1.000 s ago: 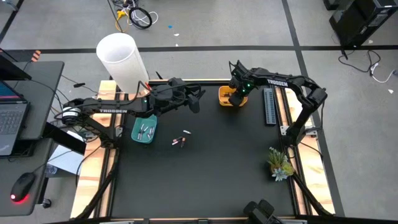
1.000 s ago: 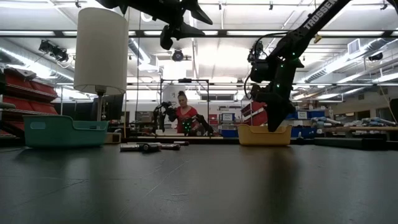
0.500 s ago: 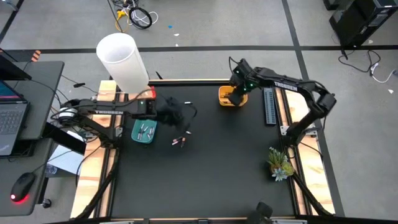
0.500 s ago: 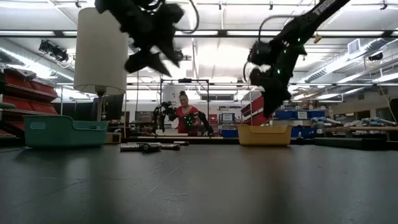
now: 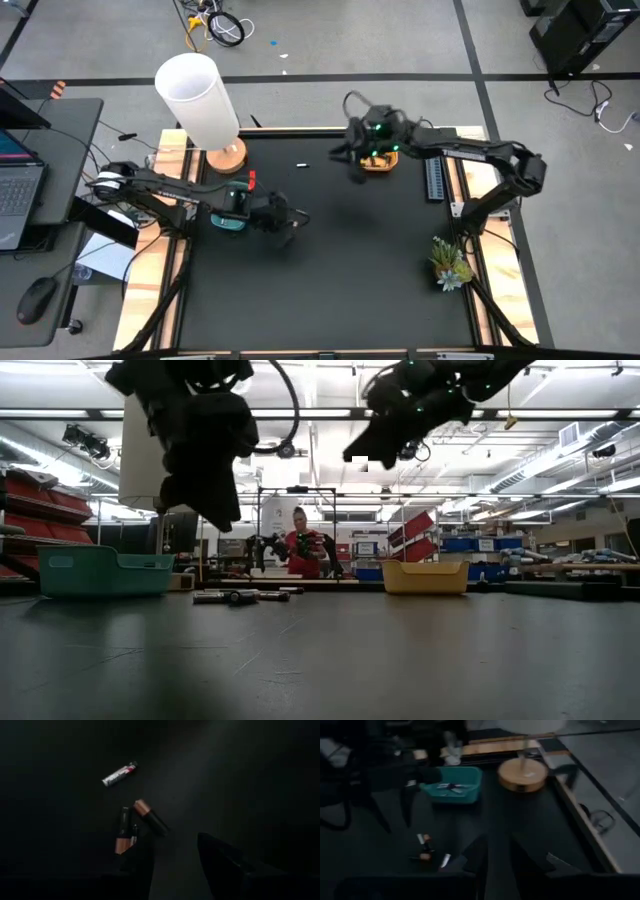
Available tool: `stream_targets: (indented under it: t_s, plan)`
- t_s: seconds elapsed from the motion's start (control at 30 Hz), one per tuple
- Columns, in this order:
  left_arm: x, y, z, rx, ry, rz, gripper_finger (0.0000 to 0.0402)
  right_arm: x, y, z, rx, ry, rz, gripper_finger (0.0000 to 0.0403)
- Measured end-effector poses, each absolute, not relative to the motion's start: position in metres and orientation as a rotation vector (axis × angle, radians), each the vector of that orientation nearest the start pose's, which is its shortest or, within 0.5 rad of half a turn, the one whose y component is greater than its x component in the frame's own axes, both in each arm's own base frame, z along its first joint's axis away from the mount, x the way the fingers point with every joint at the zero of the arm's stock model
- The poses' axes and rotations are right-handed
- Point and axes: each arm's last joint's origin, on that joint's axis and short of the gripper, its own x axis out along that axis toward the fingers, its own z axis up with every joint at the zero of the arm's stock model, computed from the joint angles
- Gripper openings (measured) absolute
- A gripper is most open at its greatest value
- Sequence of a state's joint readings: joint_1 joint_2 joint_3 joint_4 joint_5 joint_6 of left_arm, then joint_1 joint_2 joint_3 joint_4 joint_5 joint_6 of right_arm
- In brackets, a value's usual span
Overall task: Sort batteries
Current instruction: Put the black battery into the yellow bin
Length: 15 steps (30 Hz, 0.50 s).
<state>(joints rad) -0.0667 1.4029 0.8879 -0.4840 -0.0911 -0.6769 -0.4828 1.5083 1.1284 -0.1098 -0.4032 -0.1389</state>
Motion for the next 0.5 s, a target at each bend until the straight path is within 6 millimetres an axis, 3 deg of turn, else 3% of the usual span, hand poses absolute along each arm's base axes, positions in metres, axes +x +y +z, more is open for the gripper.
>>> stream_targets:
  t_s: [0.23, 0.37, 0.5]
  plan:
    - [0.261, -0.028, 0.197, -0.451, 0.930, 0.450, 0.0162, 0.333, -0.120, 0.247, 0.101, 0.579, 0.081, 0.0093]
    - [0.257, -0.033, 0.186, -0.361, 0.914, 0.424, 0.0162, 0.341, -0.107, 0.242, 0.080, 0.584, 0.143, 0.0100]
    - [0.255, -0.036, 0.174, -0.379, 0.844, 0.384, 0.0162, 0.345, -0.098, 0.238, 0.029, 0.604, 0.153, 0.0105]
